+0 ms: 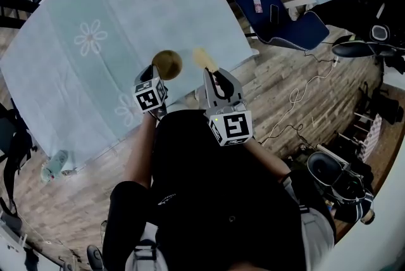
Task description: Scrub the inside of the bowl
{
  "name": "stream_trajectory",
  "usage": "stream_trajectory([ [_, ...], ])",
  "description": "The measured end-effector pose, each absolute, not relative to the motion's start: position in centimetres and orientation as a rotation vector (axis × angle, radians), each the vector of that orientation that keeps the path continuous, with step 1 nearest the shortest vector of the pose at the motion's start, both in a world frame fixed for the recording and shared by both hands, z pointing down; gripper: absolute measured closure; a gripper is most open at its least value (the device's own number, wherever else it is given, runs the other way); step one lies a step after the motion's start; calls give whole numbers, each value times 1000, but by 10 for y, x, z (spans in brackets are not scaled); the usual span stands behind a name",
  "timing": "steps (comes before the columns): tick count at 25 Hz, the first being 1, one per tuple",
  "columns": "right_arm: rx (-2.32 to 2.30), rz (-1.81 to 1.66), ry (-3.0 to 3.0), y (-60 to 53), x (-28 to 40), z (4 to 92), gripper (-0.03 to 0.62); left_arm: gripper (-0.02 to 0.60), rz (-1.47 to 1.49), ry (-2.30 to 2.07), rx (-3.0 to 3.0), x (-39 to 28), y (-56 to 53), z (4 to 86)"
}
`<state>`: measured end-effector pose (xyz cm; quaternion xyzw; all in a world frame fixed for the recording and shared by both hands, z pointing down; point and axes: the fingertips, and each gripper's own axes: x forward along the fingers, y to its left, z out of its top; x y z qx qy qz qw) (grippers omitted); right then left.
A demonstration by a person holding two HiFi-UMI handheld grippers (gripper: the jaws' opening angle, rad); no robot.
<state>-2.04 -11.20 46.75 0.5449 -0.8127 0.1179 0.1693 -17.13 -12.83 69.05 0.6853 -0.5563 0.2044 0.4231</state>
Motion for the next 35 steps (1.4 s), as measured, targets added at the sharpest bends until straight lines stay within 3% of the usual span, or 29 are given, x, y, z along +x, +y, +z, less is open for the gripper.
stream_trajectory([
  [17, 1254, 120, -2612, -80, -92, 431, 549, 558, 243, -1518, 1985, -176, -130, 496],
  [35, 1205, 5, -2602, -67, -104, 429, 549, 557, 345, -1611, 2100, -171, -82, 456],
])
